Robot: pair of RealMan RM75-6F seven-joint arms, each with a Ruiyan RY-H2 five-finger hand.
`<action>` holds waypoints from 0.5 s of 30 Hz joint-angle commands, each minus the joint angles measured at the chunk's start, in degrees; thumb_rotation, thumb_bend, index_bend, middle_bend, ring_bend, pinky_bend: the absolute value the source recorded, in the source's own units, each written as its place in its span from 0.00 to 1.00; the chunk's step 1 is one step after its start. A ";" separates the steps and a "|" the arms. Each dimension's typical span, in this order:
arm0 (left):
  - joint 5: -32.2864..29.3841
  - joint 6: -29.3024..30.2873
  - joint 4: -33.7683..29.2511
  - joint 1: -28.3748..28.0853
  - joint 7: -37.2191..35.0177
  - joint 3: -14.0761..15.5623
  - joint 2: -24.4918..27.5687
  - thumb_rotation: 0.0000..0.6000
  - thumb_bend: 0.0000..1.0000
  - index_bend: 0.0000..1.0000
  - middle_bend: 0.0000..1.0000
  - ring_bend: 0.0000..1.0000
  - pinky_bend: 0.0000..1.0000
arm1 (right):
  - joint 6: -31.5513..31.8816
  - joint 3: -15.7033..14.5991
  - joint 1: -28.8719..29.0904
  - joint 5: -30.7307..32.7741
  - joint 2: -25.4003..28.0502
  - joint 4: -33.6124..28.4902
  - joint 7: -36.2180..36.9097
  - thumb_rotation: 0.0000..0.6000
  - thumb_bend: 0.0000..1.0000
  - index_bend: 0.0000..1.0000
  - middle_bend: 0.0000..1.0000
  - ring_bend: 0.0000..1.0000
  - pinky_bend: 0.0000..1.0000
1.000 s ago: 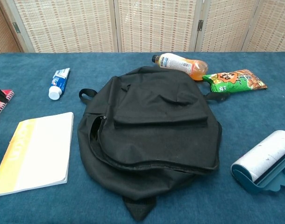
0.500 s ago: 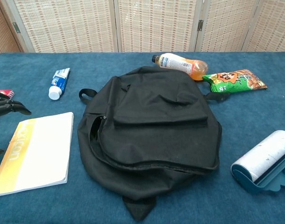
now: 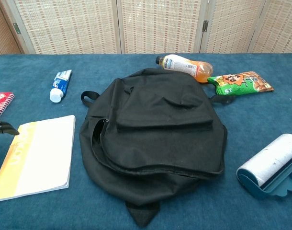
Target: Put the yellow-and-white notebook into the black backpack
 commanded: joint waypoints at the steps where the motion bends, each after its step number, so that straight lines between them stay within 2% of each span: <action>1: -0.15 0.40 1.05 0.35 -1.22 0.43 -1.26 1.00 0.26 0.24 0.27 0.25 0.18 | 0.06 0.03 0.00 0.06 0.06 -0.16 -0.12 1.00 0.31 0.15 0.21 0.21 0.28; 15: 0.15 1.12 1.73 -0.82 -2.87 0.84 -3.92 1.00 0.26 0.24 0.27 0.25 0.18 | 0.02 -0.01 -0.16 0.69 0.21 -0.51 -0.43 1.00 0.31 0.15 0.21 0.21 0.28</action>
